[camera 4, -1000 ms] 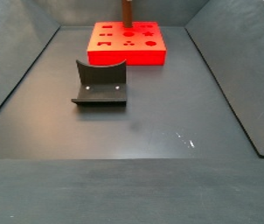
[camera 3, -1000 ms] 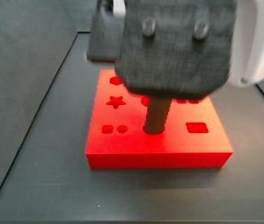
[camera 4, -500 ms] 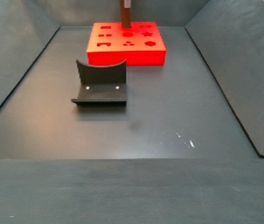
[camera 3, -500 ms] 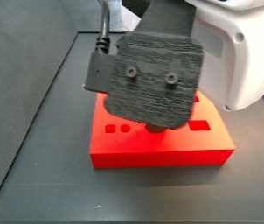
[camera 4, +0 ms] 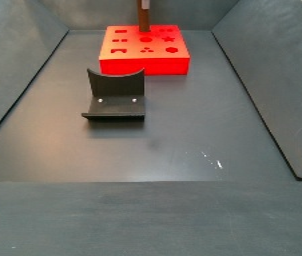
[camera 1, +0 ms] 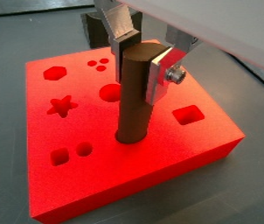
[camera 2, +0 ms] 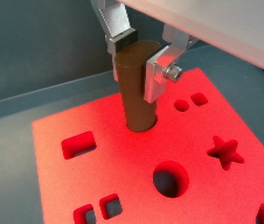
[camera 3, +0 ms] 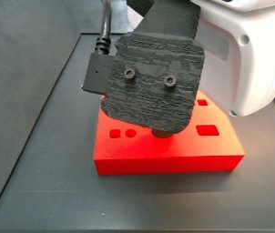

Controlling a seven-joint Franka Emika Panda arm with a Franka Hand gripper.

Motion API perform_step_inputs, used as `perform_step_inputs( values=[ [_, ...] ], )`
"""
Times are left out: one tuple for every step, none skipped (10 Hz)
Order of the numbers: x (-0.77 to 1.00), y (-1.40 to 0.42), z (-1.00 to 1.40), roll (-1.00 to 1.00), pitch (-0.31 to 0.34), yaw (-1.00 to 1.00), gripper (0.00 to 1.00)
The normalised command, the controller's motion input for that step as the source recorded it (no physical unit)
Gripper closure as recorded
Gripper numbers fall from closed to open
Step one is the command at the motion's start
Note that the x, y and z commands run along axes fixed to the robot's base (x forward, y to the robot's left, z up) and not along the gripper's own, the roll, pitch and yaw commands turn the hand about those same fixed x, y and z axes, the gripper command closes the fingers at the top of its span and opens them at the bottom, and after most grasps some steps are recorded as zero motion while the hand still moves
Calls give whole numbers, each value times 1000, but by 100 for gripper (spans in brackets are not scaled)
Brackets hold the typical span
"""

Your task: Insert the oval object.

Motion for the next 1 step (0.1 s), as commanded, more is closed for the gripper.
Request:
perform_step_inputs(
  values=[
    [0,0,0,0,0,0,100]
  ],
)
